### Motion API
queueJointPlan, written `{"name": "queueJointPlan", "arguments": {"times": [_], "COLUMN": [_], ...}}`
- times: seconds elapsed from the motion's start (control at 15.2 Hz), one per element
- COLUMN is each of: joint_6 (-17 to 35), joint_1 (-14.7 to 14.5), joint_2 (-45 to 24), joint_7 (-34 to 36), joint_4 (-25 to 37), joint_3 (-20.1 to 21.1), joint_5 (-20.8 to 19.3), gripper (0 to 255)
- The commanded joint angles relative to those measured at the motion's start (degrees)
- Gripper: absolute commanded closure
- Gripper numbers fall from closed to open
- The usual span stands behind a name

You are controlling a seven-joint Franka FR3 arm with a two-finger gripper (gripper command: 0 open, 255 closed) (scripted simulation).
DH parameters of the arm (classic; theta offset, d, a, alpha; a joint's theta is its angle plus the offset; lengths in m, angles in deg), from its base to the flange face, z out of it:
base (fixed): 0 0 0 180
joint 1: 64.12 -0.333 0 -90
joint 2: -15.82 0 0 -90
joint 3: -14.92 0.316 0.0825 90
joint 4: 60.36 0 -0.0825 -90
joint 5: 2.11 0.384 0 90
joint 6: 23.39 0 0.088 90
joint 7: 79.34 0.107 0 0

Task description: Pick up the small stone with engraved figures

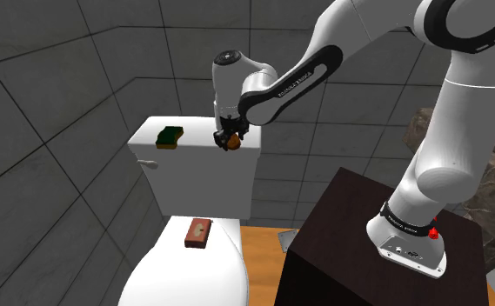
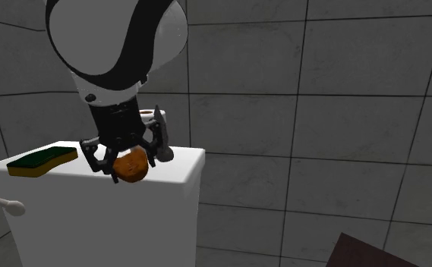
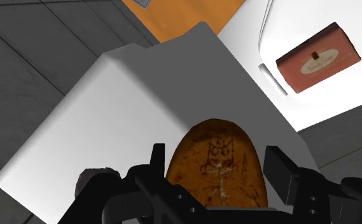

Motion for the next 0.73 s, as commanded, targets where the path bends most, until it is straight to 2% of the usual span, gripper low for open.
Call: {"name": "queueJointPlan", "arguments": {"times": [0.0, 0.66], "joint_6": [-1.2, -7.5], "joint_1": [0.1, 0.3], "joint_2": [0.8, 4.6], "joint_7": [-0.7, -4.3], "joint_4": [0.6, 3.8], "joint_3": [0.2, 0.8], "joint_5": [0.8, 4.1], "gripper": [255, 255]}}
